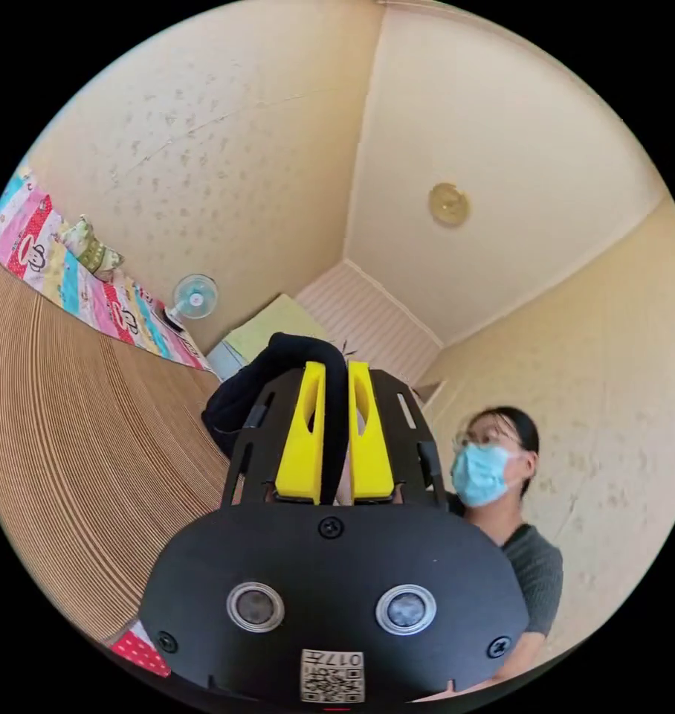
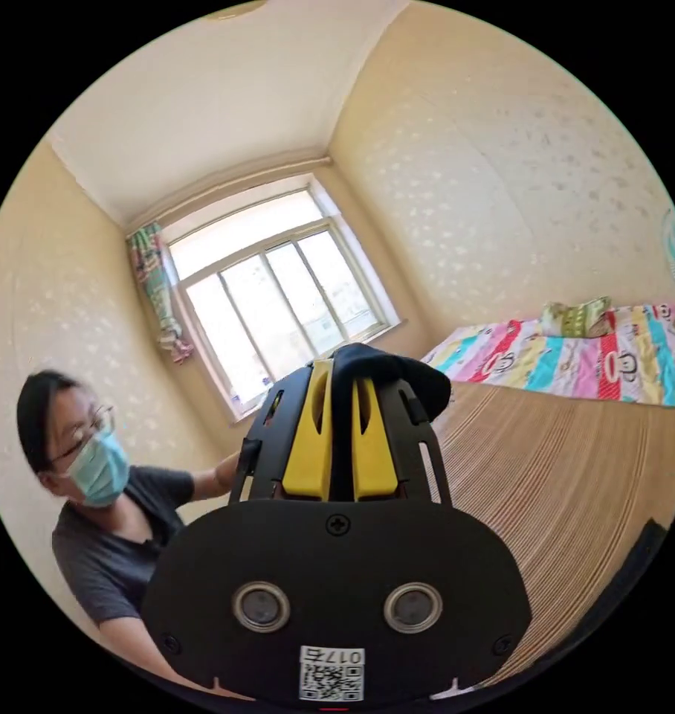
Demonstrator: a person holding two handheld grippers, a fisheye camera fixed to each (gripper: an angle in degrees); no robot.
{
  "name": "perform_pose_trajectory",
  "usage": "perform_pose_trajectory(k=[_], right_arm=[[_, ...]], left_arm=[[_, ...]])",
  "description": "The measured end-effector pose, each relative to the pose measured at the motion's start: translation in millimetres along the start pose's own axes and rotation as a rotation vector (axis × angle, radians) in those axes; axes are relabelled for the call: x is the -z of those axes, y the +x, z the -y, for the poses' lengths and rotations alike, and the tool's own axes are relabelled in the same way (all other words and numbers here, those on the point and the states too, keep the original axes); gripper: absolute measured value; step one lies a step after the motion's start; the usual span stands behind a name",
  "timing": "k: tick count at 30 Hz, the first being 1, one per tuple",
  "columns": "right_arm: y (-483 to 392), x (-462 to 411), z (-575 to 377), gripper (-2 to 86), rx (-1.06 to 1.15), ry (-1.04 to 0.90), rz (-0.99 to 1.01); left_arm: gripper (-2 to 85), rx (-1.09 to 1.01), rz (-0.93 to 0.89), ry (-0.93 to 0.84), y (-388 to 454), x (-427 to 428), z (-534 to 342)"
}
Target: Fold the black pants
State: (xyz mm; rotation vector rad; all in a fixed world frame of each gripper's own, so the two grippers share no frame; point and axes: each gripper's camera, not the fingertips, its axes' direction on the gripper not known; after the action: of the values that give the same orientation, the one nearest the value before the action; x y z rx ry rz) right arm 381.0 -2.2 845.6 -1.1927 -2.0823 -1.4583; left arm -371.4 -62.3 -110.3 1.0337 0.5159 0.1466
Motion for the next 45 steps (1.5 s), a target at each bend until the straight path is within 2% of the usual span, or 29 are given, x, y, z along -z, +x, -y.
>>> perform_pose_trajectory(k=[2, 3, 5, 7, 9, 11, 14, 19, 21, 24, 27, 29, 33, 35, 40, 45], right_arm=[[45.3, -20.2, 86.9, 8.3, -0.107, 0.082, -0.223], [51.8, -23.8, 97.3, 10.3, -0.152, 0.11, -0.288], [60.0, -41.9, 105.8, 15.2, -0.317, 0.188, -0.496], [53.1, -69.5, 93.1, 15.2, -0.27, 0.137, -0.598], [57.6, -106.5, 63.1, 13.8, -0.237, -0.016, -0.652], [77.2, -161.2, -8.2, 10.5, -0.231, -0.283, -0.649], [102.9, -218.6, -127.5, 4.5, -0.293, -0.54, -0.715], [118.2, -275.6, -281.3, 1.8, -0.447, -0.707, -0.726], [117.3, -287.2, -304.4, 1.1, -0.425, -0.657, -0.785], [137.4, -299.8, -290.2, 0.6, -0.485, -0.626, -0.782], [184.5, -317.7, -260.2, 0.4, -0.581, -0.675, -0.697], [222.0, -324.9, -244.8, 0.3, -0.636, -0.623, -0.622], [259.6, -333.9, -230.1, 0.2, -0.572, -0.493, -0.62], [273.8, -340.3, -219.9, 0.2, -0.535, -0.437, -0.688], [280.3, -372.2, -204.1, 0.3, -0.404, -0.452, -0.81], [285.4, -380.8, -202.7, 0.4, -0.388, -0.463, -0.797]], left_arm=[[12.8, 0.001, 0.13, -0.017, -40.9, -37.2, 79.2], [14.9, 0.082, 0.251, -0.003, -69.8, -51.4, 111.0], [14.6, 0.148, 0.439, 0.036, -97.1, -68.6, 121.6], [13.8, 0.198, 0.598, -0.013, -121.5, -95.6, 108.1], [13.7, 0.229, 0.679, -0.259, -171.4, -144.7, 63.4], [12.7, 0.236, 0.688, -0.423, -209.4, -173.3, 7.9], [10.1, 0.262, 0.8, -0.546, -252.0, -201.2, -96.1], [7.3, 0.261, 0.974, -0.67, -283.8, -251.1, -209.3], [4.0, 0.138, 1.117, -0.68, -283.6, -280.9, -230.1], [1.3, 0.111, 1.177, -0.741, -300.3, -314.6, -225.2], [0.1, 0.19, 1.136, -0.732, -337.0, -328.3, -202.1], [-0.2, 0.145, 1.177, -0.731, -355.6, -341.5, -188.9], [-0.2, 0.067, 1.333, -0.633, -392.5, -370.4, -166.3], [-0.1, 0.058, 1.354, -0.577, -406.5, -373.8, -159.3], [0.3, 0.078, 1.303, -0.499, -423.8, -358.9, -156.2], [1.9, 0.107, 1.232, -0.455, -413.7, -328.0, -170.8]])
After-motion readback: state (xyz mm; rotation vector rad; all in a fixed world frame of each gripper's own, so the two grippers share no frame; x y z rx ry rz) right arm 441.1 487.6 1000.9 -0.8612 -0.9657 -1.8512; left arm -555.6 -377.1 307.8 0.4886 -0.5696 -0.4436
